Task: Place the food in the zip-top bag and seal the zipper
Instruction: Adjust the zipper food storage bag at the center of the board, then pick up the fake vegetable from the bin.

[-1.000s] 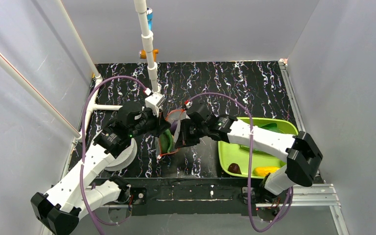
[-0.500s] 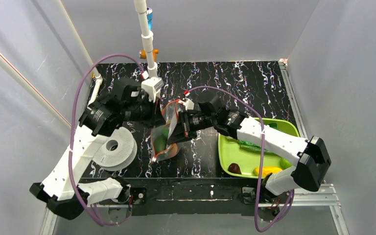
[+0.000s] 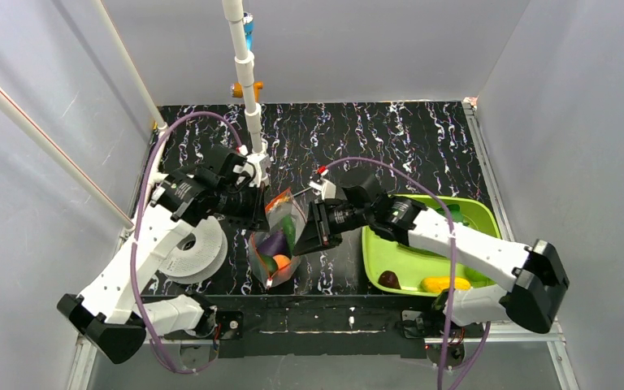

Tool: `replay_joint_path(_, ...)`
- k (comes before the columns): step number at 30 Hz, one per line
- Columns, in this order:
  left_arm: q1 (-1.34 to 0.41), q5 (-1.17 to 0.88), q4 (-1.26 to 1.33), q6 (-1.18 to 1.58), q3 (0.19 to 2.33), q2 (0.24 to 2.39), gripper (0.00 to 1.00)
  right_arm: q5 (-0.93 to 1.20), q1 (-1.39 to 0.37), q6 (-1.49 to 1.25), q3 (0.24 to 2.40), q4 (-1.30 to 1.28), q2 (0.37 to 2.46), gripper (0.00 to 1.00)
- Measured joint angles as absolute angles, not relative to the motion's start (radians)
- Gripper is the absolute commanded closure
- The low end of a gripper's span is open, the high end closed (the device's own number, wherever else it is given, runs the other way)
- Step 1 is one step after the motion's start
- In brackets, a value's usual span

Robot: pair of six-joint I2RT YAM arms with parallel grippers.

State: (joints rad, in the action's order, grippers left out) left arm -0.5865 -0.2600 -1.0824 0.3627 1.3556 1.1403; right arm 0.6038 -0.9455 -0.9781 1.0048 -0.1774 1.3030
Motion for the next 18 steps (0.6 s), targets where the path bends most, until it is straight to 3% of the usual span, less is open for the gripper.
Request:
replay_joint_path(8, -0.587, -0.251, -0.990, 0.416, 1.282, 1.062, 1.00, 0.391, -0.952, -0.838, 1.029, -0.354, 1.176, 0.27)
replay_joint_path(13, -0.587, -0.219, -0.938, 0.413, 1.283, 1.048, 1.00, 0.184, -0.952, -0.723, 1.033, -0.529, 1.031, 0.19)
replay_joint_path(18, -0.587, -0.187, -0.892, 0.406, 1.282, 1.042, 1.00, -0.095, -0.951, -0.673, 1.040, -0.664, 0.852, 0.22)
